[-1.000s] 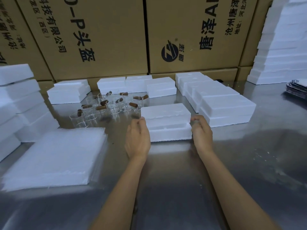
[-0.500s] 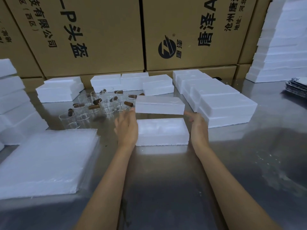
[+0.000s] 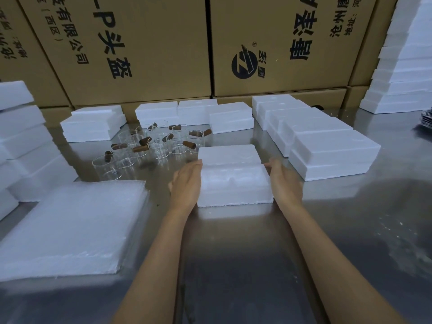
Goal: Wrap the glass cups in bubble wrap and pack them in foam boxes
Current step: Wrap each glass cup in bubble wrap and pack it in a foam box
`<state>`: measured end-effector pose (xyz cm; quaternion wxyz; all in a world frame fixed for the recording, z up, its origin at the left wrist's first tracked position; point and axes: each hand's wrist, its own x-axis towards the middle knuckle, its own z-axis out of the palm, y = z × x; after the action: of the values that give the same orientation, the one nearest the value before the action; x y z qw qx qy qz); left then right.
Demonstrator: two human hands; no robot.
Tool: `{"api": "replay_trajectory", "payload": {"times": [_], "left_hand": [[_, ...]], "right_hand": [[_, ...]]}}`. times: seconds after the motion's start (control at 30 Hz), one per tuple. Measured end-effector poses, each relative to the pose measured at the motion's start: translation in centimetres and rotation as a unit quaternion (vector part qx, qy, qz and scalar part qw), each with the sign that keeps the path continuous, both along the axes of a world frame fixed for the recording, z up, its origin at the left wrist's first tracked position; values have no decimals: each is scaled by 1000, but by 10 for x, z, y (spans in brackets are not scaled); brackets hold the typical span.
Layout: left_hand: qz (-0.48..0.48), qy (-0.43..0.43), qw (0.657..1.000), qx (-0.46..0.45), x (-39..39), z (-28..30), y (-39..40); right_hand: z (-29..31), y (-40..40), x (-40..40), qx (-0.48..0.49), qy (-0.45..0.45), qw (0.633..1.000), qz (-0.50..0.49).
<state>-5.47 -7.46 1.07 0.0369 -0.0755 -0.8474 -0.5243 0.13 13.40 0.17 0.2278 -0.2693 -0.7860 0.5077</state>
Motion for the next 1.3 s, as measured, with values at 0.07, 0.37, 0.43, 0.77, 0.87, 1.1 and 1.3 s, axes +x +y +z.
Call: {"api": "replay_trajectory", "payload": {"times": [0.07, 0.37, 0.43, 0.77, 0.87, 1.1, 1.3], "left_hand": [[-1, -8, 1000, 2, 1, 0, 0], [103, -32, 980, 170, -10, -4, -8], [115, -47, 980, 153, -22, -3, -9], [57, -47, 989, -125, -97, 16, -23], [46, -68, 977, -198, -119, 23, -20], [97, -2, 987, -130, -138, 1, -27], [117, 64, 987, -93, -136, -11, -29]], "right_hand": [[-3, 0, -1, 18, 0, 1000, 2], [-2, 1, 1, 27, 14, 1000, 6], [-2, -2, 3, 32, 24, 999, 14], [-2, -1, 0, -15, 59, 998, 26], [-1, -1, -1, -21, 63, 998, 18], [-3, 0, -5, -36, 76, 996, 0], [-2, 0, -5, -44, 78, 996, -9]]}}
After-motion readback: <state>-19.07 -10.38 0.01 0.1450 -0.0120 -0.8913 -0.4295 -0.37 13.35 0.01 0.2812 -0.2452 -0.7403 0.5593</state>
